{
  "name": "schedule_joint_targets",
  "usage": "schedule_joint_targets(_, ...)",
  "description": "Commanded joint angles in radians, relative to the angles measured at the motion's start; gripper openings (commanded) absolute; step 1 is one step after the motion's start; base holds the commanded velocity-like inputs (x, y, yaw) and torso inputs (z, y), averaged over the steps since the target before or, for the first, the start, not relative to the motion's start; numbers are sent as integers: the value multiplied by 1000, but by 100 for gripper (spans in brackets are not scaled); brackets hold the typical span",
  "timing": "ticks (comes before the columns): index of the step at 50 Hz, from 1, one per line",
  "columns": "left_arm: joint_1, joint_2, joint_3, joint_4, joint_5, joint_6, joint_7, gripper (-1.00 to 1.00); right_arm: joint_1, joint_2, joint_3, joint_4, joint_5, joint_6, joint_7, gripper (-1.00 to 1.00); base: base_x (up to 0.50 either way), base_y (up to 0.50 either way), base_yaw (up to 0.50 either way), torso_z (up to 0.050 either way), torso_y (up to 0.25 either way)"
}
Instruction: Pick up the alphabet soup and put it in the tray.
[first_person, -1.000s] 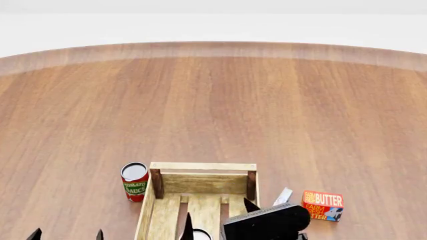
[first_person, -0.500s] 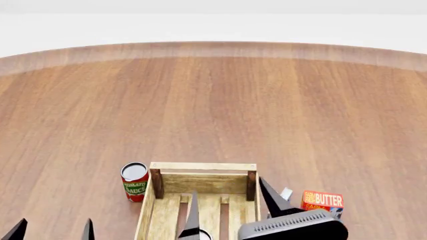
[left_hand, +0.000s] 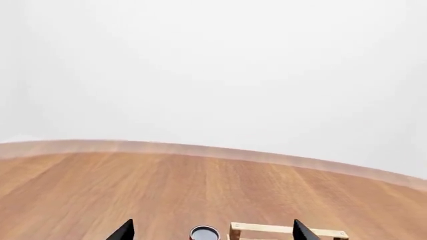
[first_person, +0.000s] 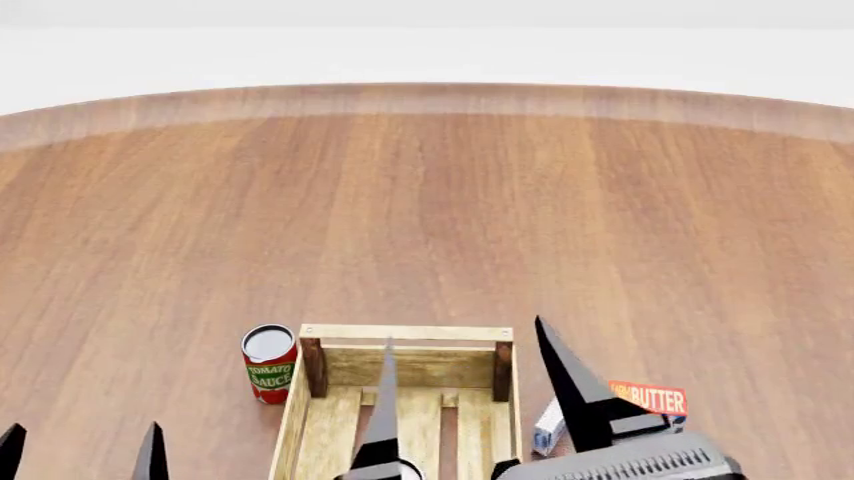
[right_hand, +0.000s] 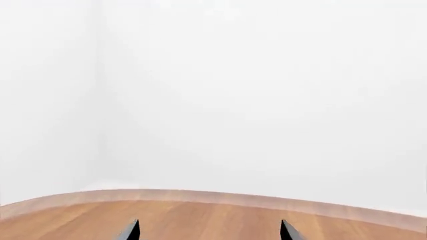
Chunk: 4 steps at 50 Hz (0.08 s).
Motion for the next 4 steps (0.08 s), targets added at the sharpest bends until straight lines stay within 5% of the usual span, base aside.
schedule_joint_targets(1,13,-20,-14,81,-34,-18,-17,100,-5,7,13,-47,-6,-25,15,100,0,0,0,0,0)
schedule_joint_targets(4,14,-25,-16,99,-44,-24,-20,100,-3,8,6,-54,-11,-24,14,100,0,0,0,0,0)
